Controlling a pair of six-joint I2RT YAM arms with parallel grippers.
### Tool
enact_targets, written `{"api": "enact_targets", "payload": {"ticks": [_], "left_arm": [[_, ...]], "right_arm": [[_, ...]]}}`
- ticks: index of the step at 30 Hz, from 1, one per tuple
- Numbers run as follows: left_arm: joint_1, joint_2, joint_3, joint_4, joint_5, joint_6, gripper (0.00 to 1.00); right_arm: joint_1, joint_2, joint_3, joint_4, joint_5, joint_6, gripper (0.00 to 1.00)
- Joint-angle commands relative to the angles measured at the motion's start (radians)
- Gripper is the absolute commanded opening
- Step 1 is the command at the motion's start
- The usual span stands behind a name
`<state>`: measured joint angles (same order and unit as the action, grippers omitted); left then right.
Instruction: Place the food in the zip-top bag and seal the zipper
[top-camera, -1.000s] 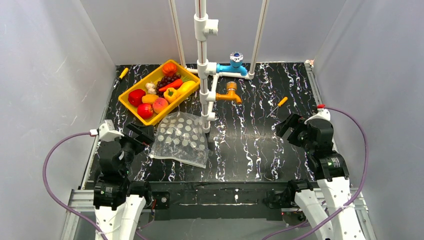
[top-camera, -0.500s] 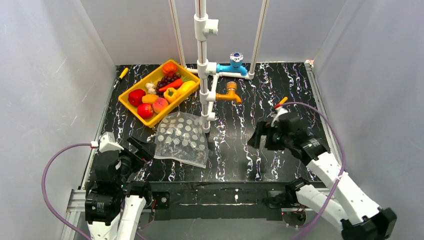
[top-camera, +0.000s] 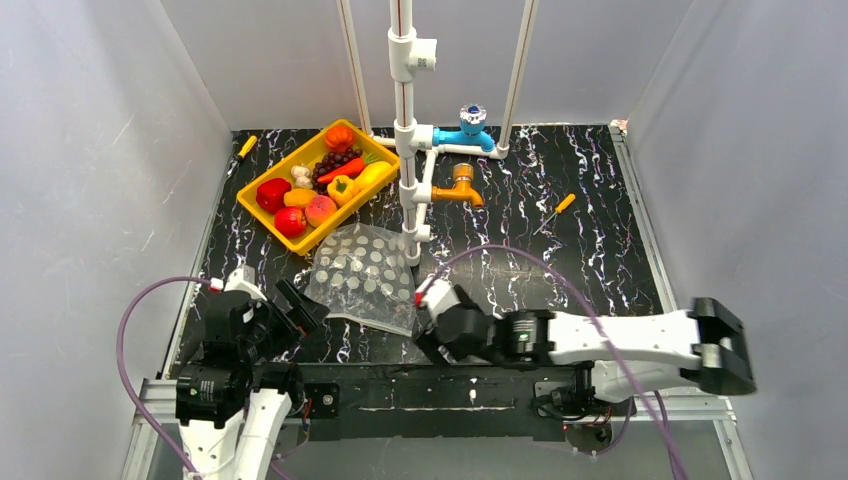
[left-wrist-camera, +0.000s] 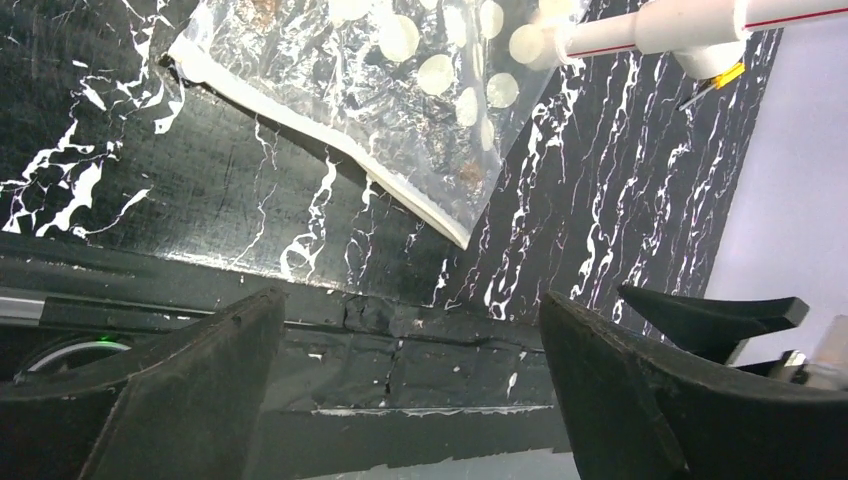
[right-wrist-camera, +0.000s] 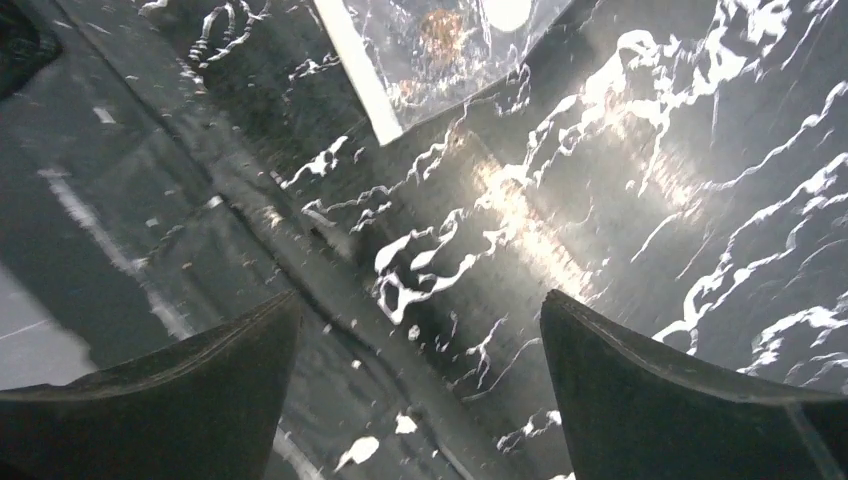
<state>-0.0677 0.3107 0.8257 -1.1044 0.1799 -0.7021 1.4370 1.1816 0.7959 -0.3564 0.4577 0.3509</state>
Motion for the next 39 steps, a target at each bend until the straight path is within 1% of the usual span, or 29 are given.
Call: {"api": "enact_targets", "payload": {"ticks": [1, 3, 5, 8, 9, 11, 13, 15, 17, 20, 25, 31, 34, 37, 39], "left_arm": [[-0.003, 0.007, 0.034, -0.065, -0.022, 0.023, 0.99], [-0.003, 0.0, 0.063, -0.099, -0.066, 0.027, 1.0], [-0.003, -0.02, 0.102, -0.134, -0.103, 0.033, 1.0], [-0.003, -0.051, 0.159, -0.186, -0.159, 0.049, 0.99], [-0.003, -0.056, 0.177, -0.204, -0.165, 0.052, 0.99], [-0.003, -0.064, 0.203, -0.239, -0.195, 0.057, 0.99], [-0.003, -0.071, 0.216, -0.259, -0.198, 0.056, 0.99], [-0.003, -0.081, 0.222, -0.271, -0.199, 0.048, 0.99], [-0.003, -0.094, 0.223, -0.272, -0.203, 0.045, 0.99], [-0.003, -0.106, 0.217, -0.272, -0.21, 0.046, 0.99], [-0.003, -0.099, 0.213, -0.272, -0.216, 0.048, 0.99], [-0.003, -0.101, 0.201, -0.263, -0.214, 0.05, 0.99], [-0.003, -0.101, 0.204, -0.267, -0.218, 0.049, 0.99], [-0.003, -0.104, 0.203, -0.273, -0.223, 0.05, 0.99], [-0.003, -0.106, 0.198, -0.274, -0.22, 0.047, 1.0]], "right_arm": [[0.045, 0.23, 0.234, 0.106, 0.217, -0.201, 0.88], [0.045, 0.326, 0.309, 0.122, 0.194, -0.273, 0.86], [0.045, 0.397, 0.349, 0.165, 0.148, -0.332, 0.83], [0.037, 0.478, 0.398, 0.201, 0.133, -0.348, 0.83], [0.035, 0.498, 0.41, 0.206, 0.121, -0.376, 0.82], [0.034, 0.549, 0.438, 0.201, 0.074, -0.415, 0.79], [0.034, 0.601, 0.494, 0.15, 0.045, -0.441, 0.71], [0.031, 0.633, 0.513, 0.135, 0.041, -0.444, 0.7], [0.031, 0.645, 0.499, 0.155, 0.036, -0.456, 0.71], [0.031, 0.673, 0.494, 0.166, 0.078, -0.465, 0.7], [0.031, 0.745, 0.532, 0.122, 0.185, -0.48, 0.62], [0.029, 0.788, 0.542, 0.126, 0.244, -0.487, 0.59], [0.029, 0.801, 0.548, 0.134, 0.28, -0.489, 0.53], [0.029, 0.808, 0.551, 0.144, 0.292, -0.49, 0.37], [0.029, 0.811, 0.552, 0.145, 0.282, -0.489, 0.32]]}}
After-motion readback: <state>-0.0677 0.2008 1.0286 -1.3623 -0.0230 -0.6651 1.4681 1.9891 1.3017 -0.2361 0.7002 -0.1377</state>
